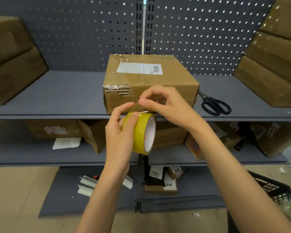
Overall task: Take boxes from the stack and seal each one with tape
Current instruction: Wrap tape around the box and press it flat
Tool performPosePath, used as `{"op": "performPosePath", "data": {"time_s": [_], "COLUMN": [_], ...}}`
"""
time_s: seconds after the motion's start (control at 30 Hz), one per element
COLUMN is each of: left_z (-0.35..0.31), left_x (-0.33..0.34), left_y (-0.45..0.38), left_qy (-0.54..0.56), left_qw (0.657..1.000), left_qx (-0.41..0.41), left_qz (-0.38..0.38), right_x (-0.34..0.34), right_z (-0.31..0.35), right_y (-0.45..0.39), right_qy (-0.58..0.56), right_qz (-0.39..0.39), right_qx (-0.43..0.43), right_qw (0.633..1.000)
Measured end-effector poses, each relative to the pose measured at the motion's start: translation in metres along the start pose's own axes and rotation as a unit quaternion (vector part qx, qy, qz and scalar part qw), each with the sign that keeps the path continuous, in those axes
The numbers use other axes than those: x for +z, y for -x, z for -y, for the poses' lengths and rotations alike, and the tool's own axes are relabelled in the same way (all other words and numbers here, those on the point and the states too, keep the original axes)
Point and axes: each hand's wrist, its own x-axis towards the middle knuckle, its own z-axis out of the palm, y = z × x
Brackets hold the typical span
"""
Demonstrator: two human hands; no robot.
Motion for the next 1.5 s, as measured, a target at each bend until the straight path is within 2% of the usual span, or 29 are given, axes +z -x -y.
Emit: {"op": "performPosePath", "data": {"time_s": [0.1, 0.27, 0.33, 0.4, 0.5, 0.6, 0.67, 0.77, 0.83, 1.07, 1.27, 1.37, 1.5], "left_z": [0.0, 0.004, 0.004, 0.002, 0.004, 0.008, 0.005, -0.002, -0.002, -0.002, 0.006, 0.006, -0.005], "left_x": [-0.009, -0.033, -0.041, -0.043, -0.041, -0.042, -0.045, -0.044, -0.042, -0.029, -0.029, -0.032, -0.026], "left_y": [0.001, 0.001, 0.001, 0.001, -0.004, -0.003, 0.002, 0.015, 0.017, 0.006, -0.003, 0.002, 0.004], "left_qy": [0.004, -0.012, -0.024, -0.032, -0.082, -0.108, -0.089, -0.033, -0.002, -0.056, -0.063, -0.061, -0.017], "left_qw": [0.999, 0.99, 0.988, 0.991, 0.995, 0.993, 0.994, 0.991, 0.987, 0.997, 0.99, 0.993, 0.995], "left_qx": [-0.024, -0.061, -0.059, -0.04, 0.021, 0.038, 0.055, 0.05, 0.042, 0.016, -0.12, -0.093, -0.094], "left_qz": [0.022, 0.126, 0.138, 0.126, 0.052, 0.015, 0.034, 0.123, 0.153, 0.049, 0.045, 0.034, 0.036], "right_x": [0.013, 0.026, 0.031, 0.036, 0.039, 0.038, 0.034, 0.025, 0.021, 0.029, 0.024, 0.019, 0.02], "right_z": [0.001, 0.004, 0.006, 0.011, 0.037, 0.06, 0.054, 0.038, 0.036, 0.044, 0.052, 0.048, 0.029], "right_y": [-0.006, -0.013, -0.015, -0.017, -0.022, -0.029, -0.034, -0.041, -0.044, -0.051, -0.062, -0.072, -0.082], "right_qy": [-0.026, -0.052, -0.04, -0.035, -0.046, 0.07, 0.09, 0.047, 0.037, 0.082, 0.069, 0.096, 0.041], "right_qz": [0.001, -0.025, -0.03, -0.042, -0.077, -0.064, -0.077, -0.12, -0.132, -0.148, -0.184, -0.139, -0.142], "right_qx": [-0.003, 0.002, -0.006, -0.025, -0.084, -0.17, -0.153, -0.088, -0.083, -0.138, -0.151, -0.121, -0.061], "right_qw": [1.0, 0.998, 0.999, 0.998, 0.992, 0.981, 0.981, 0.988, 0.987, 0.976, 0.969, 0.978, 0.987]}}
